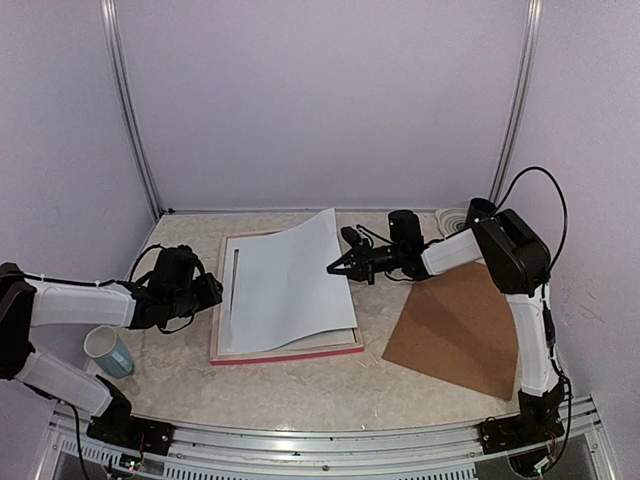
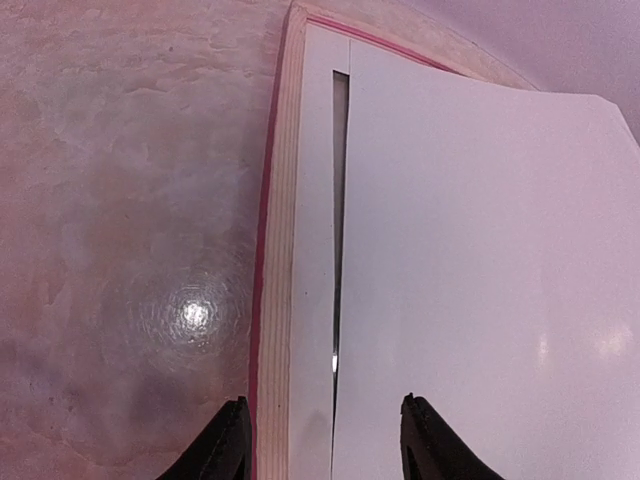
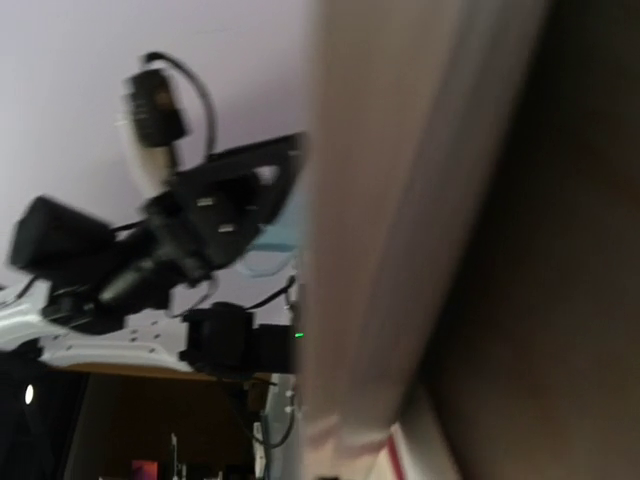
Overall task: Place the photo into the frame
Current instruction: Pick up the photo from the frame body, then place the photo on the mat board.
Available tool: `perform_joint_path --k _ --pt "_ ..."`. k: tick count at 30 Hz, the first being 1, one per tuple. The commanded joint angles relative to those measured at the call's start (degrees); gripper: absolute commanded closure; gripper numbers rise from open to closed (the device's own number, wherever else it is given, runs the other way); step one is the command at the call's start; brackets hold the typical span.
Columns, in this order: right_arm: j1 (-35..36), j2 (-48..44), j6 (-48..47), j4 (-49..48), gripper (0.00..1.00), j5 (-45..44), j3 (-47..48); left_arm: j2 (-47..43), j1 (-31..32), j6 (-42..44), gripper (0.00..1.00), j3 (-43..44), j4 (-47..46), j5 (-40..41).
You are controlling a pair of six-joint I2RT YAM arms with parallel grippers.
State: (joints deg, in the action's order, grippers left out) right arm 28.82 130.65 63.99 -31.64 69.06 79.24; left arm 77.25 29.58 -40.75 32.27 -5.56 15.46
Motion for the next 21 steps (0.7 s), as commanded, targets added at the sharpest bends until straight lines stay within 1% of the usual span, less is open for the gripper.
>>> perform_joint_path --k 1,2,3,8,11,14,16,17,19,21 --pt "1.7 -3.5 6.5 -12.6 1.0 3.1 1.1 -2.0 -1.1 -0.8 0.49 -1.8 -0.7 0.9" --pt "1.8 -3.2 7.6 -13.6 1.0 3.3 0.9 -2.5 -1.3 -0.8 0.49 -2.1 -0.8 0.9" --pt "1.6 -2.6 7.5 -12.0 1.0 3.3 1.2 -2.7 -1.5 -0.8 0.49 -2.4 -0.8 0.9" --pt "0.4 0.8 -5.4 9.8 1.0 -0.8 4.1 -3.4 -1.9 -1.0 0.49 -3.1 -0.5 0.9" --pt "0.4 2.2 -14.4 22.1 1.0 -4.0 8.3 -3.6 -2.1 -1.0 0.49 -3.5 -0.4 0.8" --pt "0.4 3.2 -19.7 30.9 1.0 -6.4 13.0 -3.7 -2.4 -1.0 0.49 -3.7 -0.5 0.7" --pt "0.4 3.1 -19.2 31.1 0.99 -5.4 14.8 -3.7 -2.5 -1.0 0.49 -3.7 -0.8 0.5" --pt "0.4 2.7 -17.6 29.5 0.99 -4.3 15.2 -3.6 -2.5 -1.0 0.49 -3.8 -0.8 0.4" --pt "0.4 1.9 -13.8 24.6 0.99 -1.8 15.9 -3.3 -2.5 -1.0 0.49 -3.7 -1.0 0.2" --pt "0.7 0.7 -8.6 17.1 0.98 0.8 15.8 -3.2 -2.5 -1.0 0.49 -3.7 -1.1 0.1"
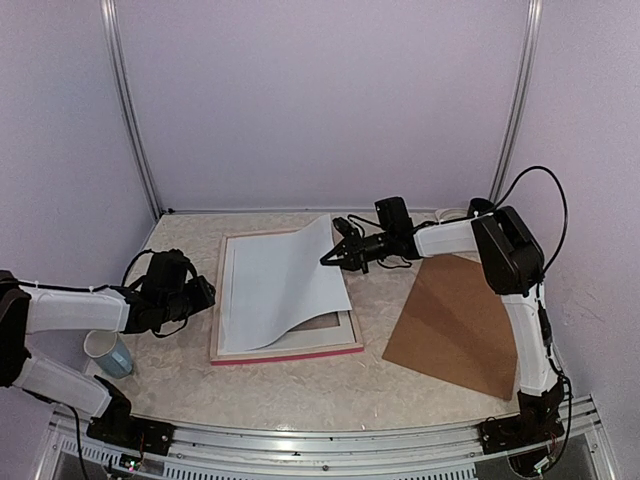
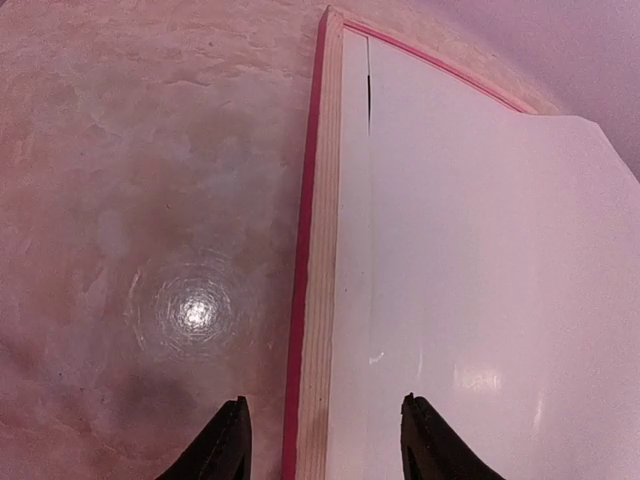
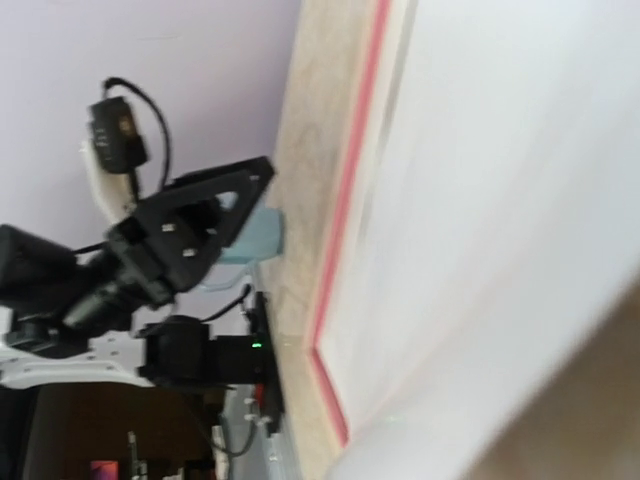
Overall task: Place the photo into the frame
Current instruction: Place the photo on the mat board.
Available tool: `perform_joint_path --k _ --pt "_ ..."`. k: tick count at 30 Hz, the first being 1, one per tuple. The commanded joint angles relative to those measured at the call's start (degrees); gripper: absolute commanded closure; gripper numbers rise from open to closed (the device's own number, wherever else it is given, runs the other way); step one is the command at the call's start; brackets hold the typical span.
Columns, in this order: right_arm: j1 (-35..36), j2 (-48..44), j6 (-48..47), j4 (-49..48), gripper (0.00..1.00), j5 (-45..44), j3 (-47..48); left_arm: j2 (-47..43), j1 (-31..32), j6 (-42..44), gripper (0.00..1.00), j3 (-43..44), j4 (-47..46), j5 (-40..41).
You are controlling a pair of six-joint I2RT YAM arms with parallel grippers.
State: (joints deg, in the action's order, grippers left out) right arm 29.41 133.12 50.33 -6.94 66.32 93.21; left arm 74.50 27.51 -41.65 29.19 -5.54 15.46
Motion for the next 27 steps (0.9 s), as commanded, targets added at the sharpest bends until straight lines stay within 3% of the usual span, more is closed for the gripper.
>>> perform_joint_path --k 1,6,9,14,27 --pt "0.3 -2.3 8.1 -12.0 0.98 4.6 1.3 -0.4 -0.4 -0.2 0.49 -0.6 -1.2 0.0" --pt "1.2 -3.0 21.7 -33.2 0.98 8.1 -3.2 -0.2 -0.4 -0.2 0.49 -1.0 -1.4 0.0" --pt "0.8 -0.8 18.4 -26.6 0.98 7.4 -4.2 -0.4 -0.4 -0.3 0.49 -1.1 -1.4 0.0" --pt "0.5 1.7 5.2 -9.3 0.98 2.9 -4.6 -0.9 -0.5 0.0 0.49 -1.1 -1.0 0.1" --pt "0.4 3.7 -0.2 0.2 0.95 0.7 -1.5 -0.1 -0.6 -0.1 0.49 -1.1 -2.0 -0.9"
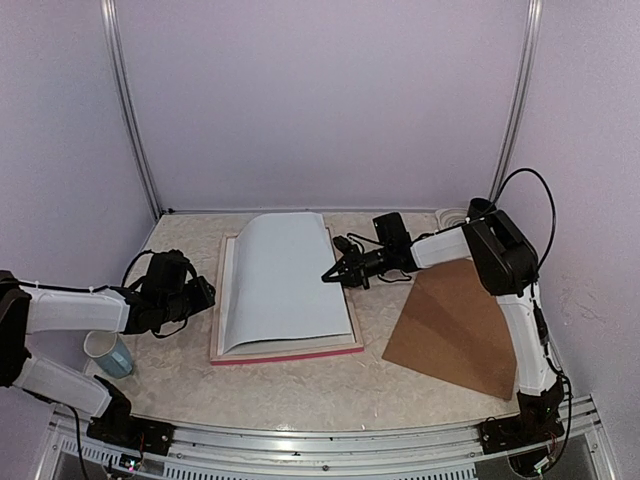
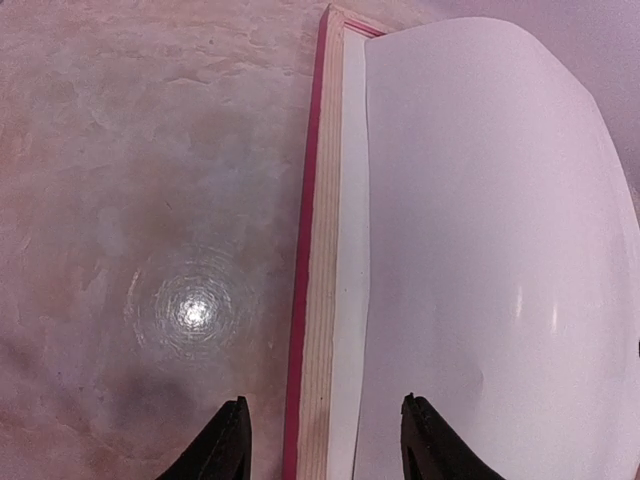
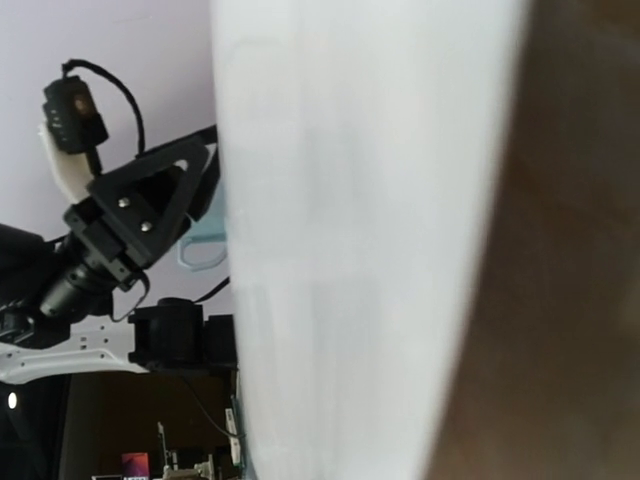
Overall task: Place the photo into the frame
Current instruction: Place the photo on the mat board.
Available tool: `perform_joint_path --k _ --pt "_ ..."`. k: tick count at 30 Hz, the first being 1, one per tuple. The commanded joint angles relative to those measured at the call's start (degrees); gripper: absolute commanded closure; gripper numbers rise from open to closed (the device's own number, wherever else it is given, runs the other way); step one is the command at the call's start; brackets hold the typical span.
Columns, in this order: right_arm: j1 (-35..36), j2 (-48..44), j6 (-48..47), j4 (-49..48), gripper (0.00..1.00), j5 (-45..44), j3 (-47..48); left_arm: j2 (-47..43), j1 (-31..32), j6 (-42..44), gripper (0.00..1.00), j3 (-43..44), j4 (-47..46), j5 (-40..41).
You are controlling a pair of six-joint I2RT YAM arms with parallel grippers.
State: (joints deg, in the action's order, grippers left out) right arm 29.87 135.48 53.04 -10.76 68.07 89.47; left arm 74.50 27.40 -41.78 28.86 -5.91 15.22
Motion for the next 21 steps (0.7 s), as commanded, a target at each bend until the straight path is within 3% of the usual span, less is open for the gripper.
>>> perform_joint_path --k 1,21 --pt "-0.1 1.5 -4.0 5.7 0.95 -1.5 2.7 -0.1 -0.5 0.0 0.49 -1.0 -1.6 -0.6" --pt "0.2 4.5 -20.7 28.4 0.91 -10.9 11.1 3.9 -0.5 -0.5 0.46 -1.2 -5.4 -2.2"
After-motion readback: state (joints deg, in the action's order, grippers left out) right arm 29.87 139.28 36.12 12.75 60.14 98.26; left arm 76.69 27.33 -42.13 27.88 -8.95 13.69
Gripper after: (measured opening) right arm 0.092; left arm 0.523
